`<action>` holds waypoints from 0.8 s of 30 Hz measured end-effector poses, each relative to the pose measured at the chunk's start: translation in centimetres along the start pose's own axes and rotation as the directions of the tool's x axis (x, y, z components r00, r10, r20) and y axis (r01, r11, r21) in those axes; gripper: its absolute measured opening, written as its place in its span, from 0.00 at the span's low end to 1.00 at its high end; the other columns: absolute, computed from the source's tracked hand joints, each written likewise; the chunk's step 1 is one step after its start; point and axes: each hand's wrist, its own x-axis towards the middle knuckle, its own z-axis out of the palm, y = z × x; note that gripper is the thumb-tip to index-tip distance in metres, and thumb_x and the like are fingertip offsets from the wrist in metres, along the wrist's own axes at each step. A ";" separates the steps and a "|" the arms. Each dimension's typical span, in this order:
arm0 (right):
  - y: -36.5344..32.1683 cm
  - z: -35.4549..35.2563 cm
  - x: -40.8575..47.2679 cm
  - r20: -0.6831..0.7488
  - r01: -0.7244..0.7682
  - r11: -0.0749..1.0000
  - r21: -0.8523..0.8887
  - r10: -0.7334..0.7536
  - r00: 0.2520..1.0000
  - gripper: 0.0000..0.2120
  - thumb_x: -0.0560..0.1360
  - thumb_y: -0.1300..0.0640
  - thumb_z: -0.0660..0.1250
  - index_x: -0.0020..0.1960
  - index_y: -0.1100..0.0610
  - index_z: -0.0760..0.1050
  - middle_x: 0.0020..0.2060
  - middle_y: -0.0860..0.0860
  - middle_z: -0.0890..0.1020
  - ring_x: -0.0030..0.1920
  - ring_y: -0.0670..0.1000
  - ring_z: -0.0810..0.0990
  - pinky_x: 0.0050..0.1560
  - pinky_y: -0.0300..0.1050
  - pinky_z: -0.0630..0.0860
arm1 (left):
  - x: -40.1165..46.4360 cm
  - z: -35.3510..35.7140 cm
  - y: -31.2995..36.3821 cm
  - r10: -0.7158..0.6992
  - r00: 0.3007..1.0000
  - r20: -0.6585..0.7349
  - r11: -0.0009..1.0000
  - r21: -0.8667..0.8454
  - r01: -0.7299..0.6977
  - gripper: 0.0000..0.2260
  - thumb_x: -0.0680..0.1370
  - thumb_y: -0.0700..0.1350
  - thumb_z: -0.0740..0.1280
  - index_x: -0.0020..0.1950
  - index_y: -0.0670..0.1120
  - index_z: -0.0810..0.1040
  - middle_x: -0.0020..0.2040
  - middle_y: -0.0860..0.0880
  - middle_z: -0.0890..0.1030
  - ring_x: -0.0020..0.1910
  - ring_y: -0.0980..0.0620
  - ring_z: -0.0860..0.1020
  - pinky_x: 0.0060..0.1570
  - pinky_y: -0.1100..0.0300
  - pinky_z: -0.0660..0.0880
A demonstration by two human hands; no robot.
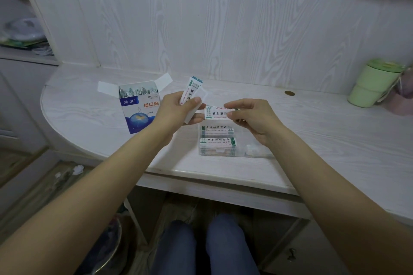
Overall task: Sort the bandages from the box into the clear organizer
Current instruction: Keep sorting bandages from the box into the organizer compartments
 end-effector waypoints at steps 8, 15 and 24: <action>1.2 1.1 0.8 -0.033 0.129 0.858 -0.497 -0.168 0.985 0.07 0.72 0.66 0.70 0.45 0.56 0.83 0.32 0.44 0.74 0.35 0.41 0.71 0.33 0.25 0.68 | 0.7 -0.9 -0.3 0.065 0.997 0.031 0.962 0.265 -0.071 0.06 0.80 0.42 0.62 0.55 0.45 0.76 0.43 0.51 0.82 0.41 0.54 0.80 0.41 0.62 0.76; 1.2 2.1 0.8 0.097 0.235 0.657 -0.716 -0.239 0.966 0.07 0.72 0.65 0.69 0.42 0.55 0.83 0.37 0.50 0.83 0.38 0.46 0.79 0.43 0.40 0.78 | 1.0 -0.2 -0.7 0.058 0.981 0.184 0.827 0.542 -0.150 0.08 0.80 0.44 0.63 0.54 0.40 0.77 0.48 0.48 0.83 0.47 0.50 0.78 0.45 0.58 0.71; 1.4 2.4 1.1 0.113 0.195 0.499 -0.844 -0.190 0.975 0.05 0.72 0.63 0.68 0.43 0.56 0.83 0.41 0.54 0.84 0.45 0.54 0.81 0.46 0.50 0.79 | 1.6 0.5 -0.9 0.039 0.978 0.207 0.758 0.632 -0.164 0.09 0.81 0.44 0.61 0.55 0.41 0.75 0.47 0.48 0.84 0.43 0.53 0.76 0.37 0.63 0.67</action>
